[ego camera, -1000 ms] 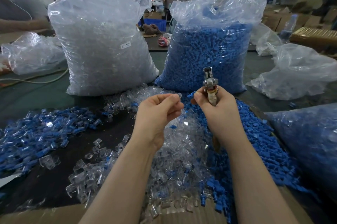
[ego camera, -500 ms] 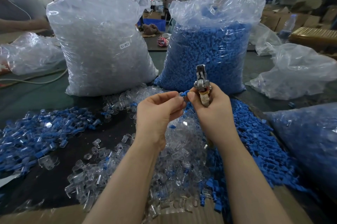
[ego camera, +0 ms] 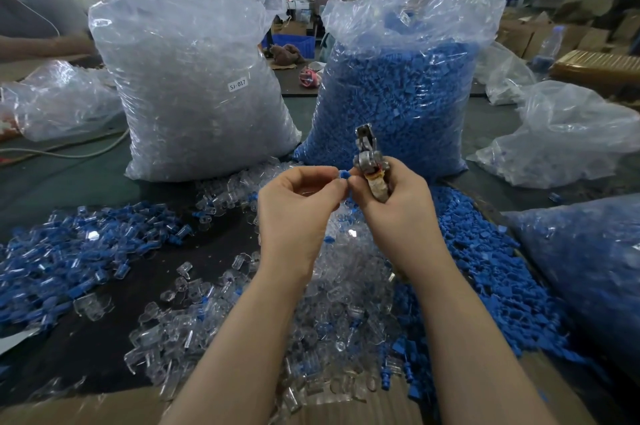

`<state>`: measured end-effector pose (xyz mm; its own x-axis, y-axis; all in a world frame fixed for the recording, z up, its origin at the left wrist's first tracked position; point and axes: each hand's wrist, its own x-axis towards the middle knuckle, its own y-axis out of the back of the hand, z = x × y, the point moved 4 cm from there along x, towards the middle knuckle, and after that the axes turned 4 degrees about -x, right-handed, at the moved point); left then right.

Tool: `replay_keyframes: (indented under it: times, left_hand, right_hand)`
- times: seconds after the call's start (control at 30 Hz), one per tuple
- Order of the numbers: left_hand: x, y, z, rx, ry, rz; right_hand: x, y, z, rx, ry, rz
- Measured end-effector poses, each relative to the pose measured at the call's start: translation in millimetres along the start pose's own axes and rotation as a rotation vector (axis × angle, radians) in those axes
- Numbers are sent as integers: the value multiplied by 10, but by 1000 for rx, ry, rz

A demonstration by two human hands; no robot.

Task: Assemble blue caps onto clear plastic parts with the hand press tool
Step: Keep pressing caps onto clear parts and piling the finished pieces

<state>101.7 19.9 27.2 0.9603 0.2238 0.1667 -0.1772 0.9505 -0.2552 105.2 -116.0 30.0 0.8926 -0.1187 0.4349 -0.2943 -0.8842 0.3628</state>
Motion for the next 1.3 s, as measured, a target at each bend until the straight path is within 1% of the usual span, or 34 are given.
replay_keyframes:
  times: [0.17, 0.37, 0.57, 0.97, 1.3]
  left_hand:
    - [22, 26, -4, 27, -37, -6]
    - [55, 59, -18, 17, -43, -29]
    - [65, 56, -10, 17, -61, -88]
    - [85, 83, 18, 21, -71, -178]
    - [102, 86, -20, -11, -27, -159]
  right_hand:
    - [14, 23, -9, 35, -31, -109]
    - [13, 98, 97, -75, -96, -219]
    - [-8, 56, 105, -130, -96, -358]
    - [7, 23, 103, -265, -57, -375]
    - [1, 27, 91, -290, -62, -360]
